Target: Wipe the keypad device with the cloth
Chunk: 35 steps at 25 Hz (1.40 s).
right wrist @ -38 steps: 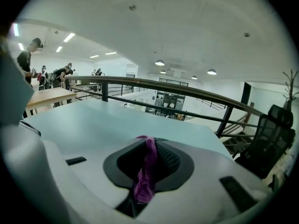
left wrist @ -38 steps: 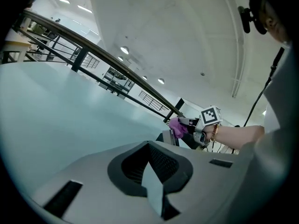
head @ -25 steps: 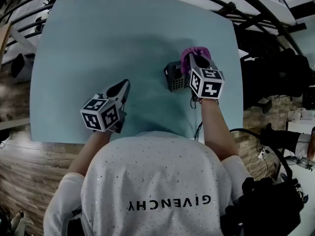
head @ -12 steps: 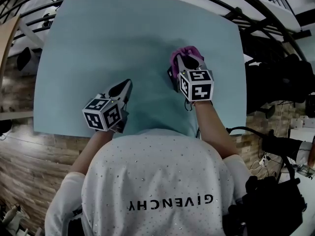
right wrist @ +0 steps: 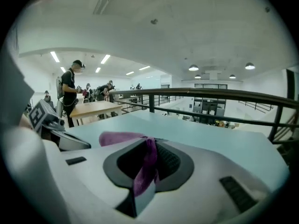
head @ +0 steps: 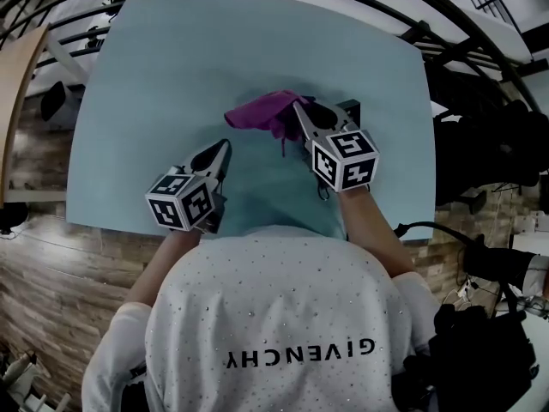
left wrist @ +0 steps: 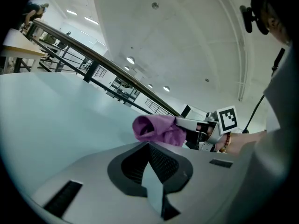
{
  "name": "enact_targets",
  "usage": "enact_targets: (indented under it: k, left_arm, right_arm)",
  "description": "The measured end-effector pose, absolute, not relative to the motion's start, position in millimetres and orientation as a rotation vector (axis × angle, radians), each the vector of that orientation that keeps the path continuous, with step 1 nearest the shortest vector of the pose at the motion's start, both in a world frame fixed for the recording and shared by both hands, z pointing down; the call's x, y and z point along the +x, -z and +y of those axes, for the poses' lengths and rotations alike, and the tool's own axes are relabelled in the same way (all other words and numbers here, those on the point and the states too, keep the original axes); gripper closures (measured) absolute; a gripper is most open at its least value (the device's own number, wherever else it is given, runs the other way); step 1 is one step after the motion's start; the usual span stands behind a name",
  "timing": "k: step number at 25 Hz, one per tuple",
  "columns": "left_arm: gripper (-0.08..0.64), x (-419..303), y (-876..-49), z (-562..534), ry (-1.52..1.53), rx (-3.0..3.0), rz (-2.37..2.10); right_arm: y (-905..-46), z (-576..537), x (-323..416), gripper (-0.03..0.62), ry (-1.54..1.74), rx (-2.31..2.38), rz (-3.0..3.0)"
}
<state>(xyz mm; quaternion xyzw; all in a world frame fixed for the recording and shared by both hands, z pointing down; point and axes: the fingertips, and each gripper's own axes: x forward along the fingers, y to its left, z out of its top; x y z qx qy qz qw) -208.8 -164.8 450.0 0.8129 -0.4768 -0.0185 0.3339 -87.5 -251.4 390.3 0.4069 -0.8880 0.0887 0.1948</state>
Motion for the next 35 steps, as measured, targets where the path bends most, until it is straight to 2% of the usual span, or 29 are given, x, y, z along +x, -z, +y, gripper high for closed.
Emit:
enact_targets:
  k: [6,24,35]
  left_arm:
    - [0.560,-201.1,-450.5,-158.0,0.040,2.118,-1.239]
    - [0.560,-175.7,-442.6,-145.0,-0.007,2.169,-1.207]
    - [0.560,-175.2,-402.9,-132.4,0.067,2.166,-1.366]
  right_arm:
    - [-427.2,-243.1,-49.7,0.546,-0.324,1.209,-2.359]
    - [-448.9,-211.8,-13.4,0.546,-0.383,1.259,-2.365]
    - [-491.6,-183.5,34.3,0.545,-0.643,1.202,-2.378]
